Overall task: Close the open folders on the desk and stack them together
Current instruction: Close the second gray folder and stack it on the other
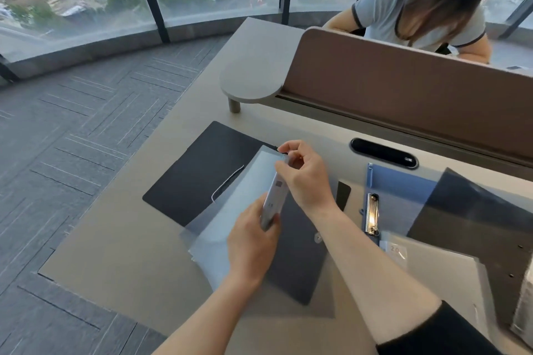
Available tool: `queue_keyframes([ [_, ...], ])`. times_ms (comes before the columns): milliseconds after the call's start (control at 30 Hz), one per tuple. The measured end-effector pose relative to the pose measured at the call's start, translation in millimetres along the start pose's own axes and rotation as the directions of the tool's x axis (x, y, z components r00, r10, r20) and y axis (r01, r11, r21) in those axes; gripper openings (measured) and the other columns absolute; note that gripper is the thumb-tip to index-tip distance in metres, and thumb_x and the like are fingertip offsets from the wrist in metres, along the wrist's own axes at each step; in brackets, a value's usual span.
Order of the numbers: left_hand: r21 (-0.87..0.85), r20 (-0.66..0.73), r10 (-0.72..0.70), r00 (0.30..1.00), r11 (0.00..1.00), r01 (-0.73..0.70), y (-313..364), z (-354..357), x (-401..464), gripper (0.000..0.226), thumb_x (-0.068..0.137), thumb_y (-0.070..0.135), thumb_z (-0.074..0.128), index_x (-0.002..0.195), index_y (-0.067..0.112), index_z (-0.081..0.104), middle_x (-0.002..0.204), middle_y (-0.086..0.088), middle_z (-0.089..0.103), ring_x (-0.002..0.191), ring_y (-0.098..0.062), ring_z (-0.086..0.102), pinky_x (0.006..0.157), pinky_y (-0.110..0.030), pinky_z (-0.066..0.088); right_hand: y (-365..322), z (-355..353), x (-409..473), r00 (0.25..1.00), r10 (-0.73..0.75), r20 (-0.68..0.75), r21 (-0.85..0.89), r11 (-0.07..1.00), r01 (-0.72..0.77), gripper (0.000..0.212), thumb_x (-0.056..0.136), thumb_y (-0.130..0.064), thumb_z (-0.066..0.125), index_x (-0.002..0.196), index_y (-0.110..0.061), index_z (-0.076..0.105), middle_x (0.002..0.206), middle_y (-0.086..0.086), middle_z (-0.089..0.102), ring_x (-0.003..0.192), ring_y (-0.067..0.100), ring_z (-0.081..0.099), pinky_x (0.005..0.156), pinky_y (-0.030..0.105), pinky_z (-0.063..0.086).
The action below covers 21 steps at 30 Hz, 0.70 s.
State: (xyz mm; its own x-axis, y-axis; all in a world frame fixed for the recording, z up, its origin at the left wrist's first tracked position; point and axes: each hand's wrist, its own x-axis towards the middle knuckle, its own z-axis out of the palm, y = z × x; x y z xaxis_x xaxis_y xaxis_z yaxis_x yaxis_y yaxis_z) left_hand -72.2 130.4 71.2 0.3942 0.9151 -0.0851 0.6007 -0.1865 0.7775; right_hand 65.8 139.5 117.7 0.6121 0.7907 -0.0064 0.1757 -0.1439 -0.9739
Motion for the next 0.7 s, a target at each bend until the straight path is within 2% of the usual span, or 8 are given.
queue_keyframes([
  [100, -0.056, -0.02, 0.038, 0.999, 0.998, -0.039, 19, -6, -2, 0.016, 0.09, 0.022, 0.057, 0.077, 0.029, 0.053, 0.056, 0.006, 0.048, 0.057, -0.02, 0.044, 0.053, -0.034, 0.036, -9, -14, -6, 0.996, -0.073, -0.055, 0.022, 0.997, 0.074, 0.02, 0.088, -0.014, 0.065, 0.102, -0.028, 0.06, 0.101, 0.001, 0.055, 0.072, 0.014, 0.05, 0.066, 0.022, 0.049],
  [233, -0.141, -0.026, 0.097, 0.995, 0.985, -0.1, 45, -18, 1, 0.02, 0.091, 0.019, 0.061, 0.105, 0.032, 0.068, 0.06, 0.011, 0.056, 0.054, -0.009, 0.05, 0.051, -0.019, 0.038, -12, -36, -18, 0.991, -0.066, -0.12, 0.118, 0.99, 0.08, 0.026, 0.093, -0.025, 0.064, 0.115, -0.034, 0.053, 0.121, -0.003, 0.053, 0.083, 0.024, 0.061, 0.078, 0.043, 0.058],
  [333, -0.198, -0.042, 0.173, 0.984, 0.964, -0.178, 67, -30, 7, 0.008, 0.092, 0.024, 0.065, 0.094, 0.033, 0.066, 0.058, 0.015, 0.056, 0.053, -0.006, 0.047, 0.052, -0.021, 0.038, -4, -61, -27, 0.98, -0.031, -0.199, 0.135, 0.989, 0.059, 0.038, 0.095, -0.026, 0.062, 0.129, -0.029, 0.047, 0.13, -0.003, 0.049, 0.095, 0.021, 0.061, 0.081, 0.038, 0.057],
  [400, -0.248, -0.044, 0.223, 0.974, 0.942, -0.227, 85, -39, 10, 0.017, 0.093, 0.022, 0.066, 0.083, 0.034, 0.06, 0.061, 0.023, 0.058, 0.053, -0.003, 0.048, 0.051, -0.013, 0.036, 4, -79, -33, 0.966, 0.005, -0.258, 0.108, 0.994, 0.024, 0.048, 0.095, -0.027, 0.062, 0.138, -0.028, 0.042, 0.136, -0.005, 0.045, 0.104, 0.016, 0.057, 0.082, 0.028, 0.052],
  [467, -0.334, -0.045, 0.242, 0.969, 0.911, -0.243, 105, -48, 11, 0.023, 0.092, 0.017, 0.068, 0.079, 0.032, 0.058, 0.061, 0.024, 0.061, 0.054, 0.001, 0.05, 0.049, -0.011, 0.038, 14, -98, -40, 0.946, 0.073, -0.315, 0.094, 0.995, -0.046, 0.057, 0.095, -0.029, 0.061, 0.145, -0.029, 0.035, 0.145, -0.007, 0.04, 0.117, 0.013, 0.049, 0.091, 0.028, 0.045],
  [500, -0.379, -0.051, 0.235, 0.971, 0.895, -0.236, 113, -51, 12, 0.022, 0.092, 0.016, 0.069, 0.079, 0.031, 0.06, 0.062, 0.019, 0.063, 0.055, 0.001, 0.051, 0.049, -0.013, 0.04, 19, -107, -43, 0.936, 0.117, -0.332, 0.103, 0.991, -0.087, 0.061, 0.095, -0.031, 0.061, 0.148, -0.029, 0.032, 0.149, -0.006, 0.037, 0.124, 0.012, 0.044, 0.097, 0.031, 0.041],
  [600, -0.541, -0.021, 0.155, 0.988, 0.829, -0.142, 132, -55, 12, 0.015, 0.091, 0.014, 0.071, 0.086, 0.027, 0.067, 0.072, 0.004, 0.071, 0.066, -0.012, 0.063, 0.063, -0.038, 0.059, 27, -137, -52, 0.921, 0.238, -0.308, 0.231, 0.958, -0.17, 0.065, 0.096, -0.032, 0.061, 0.152, -0.028, 0.028, 0.155, 0.0, 0.036, 0.138, 0.016, 0.039, 0.111, 0.041, 0.036],
  [700, -0.66, 0.074, 0.099, 0.992, 0.751, -0.025, 136, -49, 14, 0.012, 0.091, 0.011, 0.07, 0.095, 0.022, 0.07, 0.079, 0.006, 0.075, 0.071, -0.016, 0.071, 0.067, -0.04, 0.062, 33, -166, -59, 0.943, 0.273, -0.189, 0.396, 0.9, -0.181, 0.041, 0.099, -0.029, 0.055, 0.138, -0.019, 0.052, 0.135, 0.003, 0.061, 0.121, 0.018, 0.059, 0.106, 0.043, 0.044],
])
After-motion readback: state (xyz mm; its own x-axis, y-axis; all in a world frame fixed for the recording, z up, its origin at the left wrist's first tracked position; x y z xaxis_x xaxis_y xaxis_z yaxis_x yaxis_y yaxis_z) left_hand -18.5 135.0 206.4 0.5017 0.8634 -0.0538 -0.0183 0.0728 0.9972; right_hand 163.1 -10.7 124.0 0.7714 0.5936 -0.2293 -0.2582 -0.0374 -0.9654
